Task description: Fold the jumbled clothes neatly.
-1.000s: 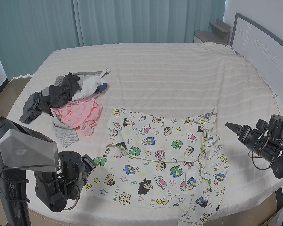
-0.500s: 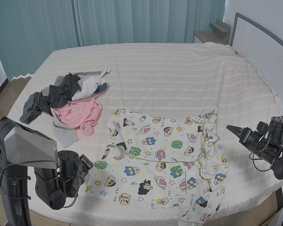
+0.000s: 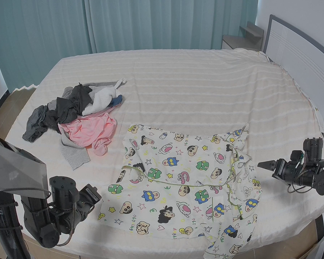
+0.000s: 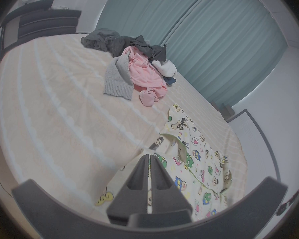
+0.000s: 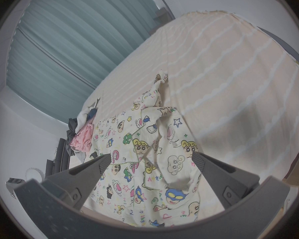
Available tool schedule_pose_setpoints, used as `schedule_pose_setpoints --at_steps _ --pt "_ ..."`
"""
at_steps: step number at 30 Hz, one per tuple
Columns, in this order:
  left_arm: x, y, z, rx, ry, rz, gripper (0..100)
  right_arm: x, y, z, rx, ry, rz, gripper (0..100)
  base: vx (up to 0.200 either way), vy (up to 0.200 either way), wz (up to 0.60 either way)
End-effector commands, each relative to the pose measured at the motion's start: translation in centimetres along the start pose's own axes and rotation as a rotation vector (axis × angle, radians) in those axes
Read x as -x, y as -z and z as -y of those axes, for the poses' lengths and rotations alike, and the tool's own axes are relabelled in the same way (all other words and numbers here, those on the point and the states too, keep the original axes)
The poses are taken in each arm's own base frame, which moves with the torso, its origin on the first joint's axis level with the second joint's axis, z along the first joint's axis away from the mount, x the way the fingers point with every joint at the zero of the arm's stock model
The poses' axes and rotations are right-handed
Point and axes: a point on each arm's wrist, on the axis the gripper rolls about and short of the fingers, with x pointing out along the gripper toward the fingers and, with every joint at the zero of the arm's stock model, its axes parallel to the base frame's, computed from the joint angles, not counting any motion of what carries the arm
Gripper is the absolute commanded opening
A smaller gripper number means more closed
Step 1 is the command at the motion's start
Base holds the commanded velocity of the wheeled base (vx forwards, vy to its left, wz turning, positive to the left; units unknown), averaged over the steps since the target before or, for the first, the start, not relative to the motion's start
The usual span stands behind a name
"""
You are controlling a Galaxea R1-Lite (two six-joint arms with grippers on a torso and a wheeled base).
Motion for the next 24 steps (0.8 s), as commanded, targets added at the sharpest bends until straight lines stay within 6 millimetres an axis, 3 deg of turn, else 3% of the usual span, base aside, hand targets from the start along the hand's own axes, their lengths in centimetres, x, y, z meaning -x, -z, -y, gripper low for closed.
schedule_pose_setpoints --at_steps 1,4,8,15,24 --pt "3.5 -0.8 -0.1 0.077 0.082 -0.067 0 -3.0 -2.6 2.3 0.024 0.045 -0.051 100 0.000 0.000 0.00" --pt "4.7 -2.0 0.8 0.209 0.186 -0.090 0 -5.8 -2.9 3.4 0.049 0.059 -0.088 100 0.000 0.000 0.00" --pt "5.3 -2.3 1.3 0.232 0.243 -0.110 0 -8.1 -3.1 4.4 0.032 0.093 -0.161 100 0.000 0.000 0.00" --pt "5.3 -2.2 1.4 0.267 0.243 -0.119 0 -10.4 -3.9 4.9 0.034 0.070 -0.225 100 0.000 0.000 0.00" --pt "5.0 -2.0 1.2 0.269 0.224 -0.129 0 -12.0 -3.6 5.5 0.053 0.060 -0.285 100 0.000 0.000 0.00"
